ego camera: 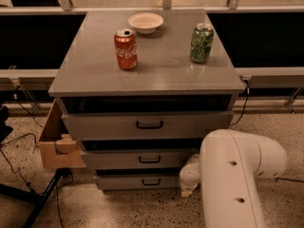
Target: Open bottom drawer
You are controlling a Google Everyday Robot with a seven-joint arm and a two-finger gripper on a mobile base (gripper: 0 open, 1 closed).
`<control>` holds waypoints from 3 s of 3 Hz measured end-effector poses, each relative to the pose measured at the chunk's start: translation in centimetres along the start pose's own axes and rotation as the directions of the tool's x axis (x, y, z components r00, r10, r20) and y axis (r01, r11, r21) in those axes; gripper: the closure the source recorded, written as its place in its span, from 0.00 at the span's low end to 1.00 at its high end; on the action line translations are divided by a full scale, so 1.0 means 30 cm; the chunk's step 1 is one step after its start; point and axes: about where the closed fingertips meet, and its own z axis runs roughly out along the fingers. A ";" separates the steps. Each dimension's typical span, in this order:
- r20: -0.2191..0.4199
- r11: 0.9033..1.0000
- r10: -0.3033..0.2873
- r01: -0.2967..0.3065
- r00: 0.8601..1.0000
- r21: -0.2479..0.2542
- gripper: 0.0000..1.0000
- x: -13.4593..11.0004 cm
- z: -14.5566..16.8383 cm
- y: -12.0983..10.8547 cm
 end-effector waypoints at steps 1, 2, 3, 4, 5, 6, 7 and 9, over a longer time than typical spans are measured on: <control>0.000 1.000 0.000 0.000 1.000 0.000 0.71 0.000 -0.009 -0.001; 0.000 1.000 0.000 0.000 1.000 0.000 0.95 -0.001 -0.022 -0.003; 0.000 1.000 0.000 0.000 1.000 0.000 1.00 -0.001 -0.030 -0.004; 0.000 1.000 0.000 0.000 1.000 0.000 0.83 -0.002 -0.042 -0.006; 0.000 1.000 0.000 0.000 1.000 0.000 0.59 -0.002 -0.056 -0.008; 0.000 1.000 0.000 0.000 1.000 -0.001 0.30 -0.003 -0.071 -0.008; 0.000 1.000 0.000 0.000 1.000 -0.003 0.07 -0.003 -0.068 -0.004; 0.000 1.000 0.000 0.000 1.000 -0.005 0.00 -0.002 -0.066 0.000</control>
Offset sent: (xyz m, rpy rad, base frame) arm -0.0243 -0.0280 0.0216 -0.0282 -0.0374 -0.0671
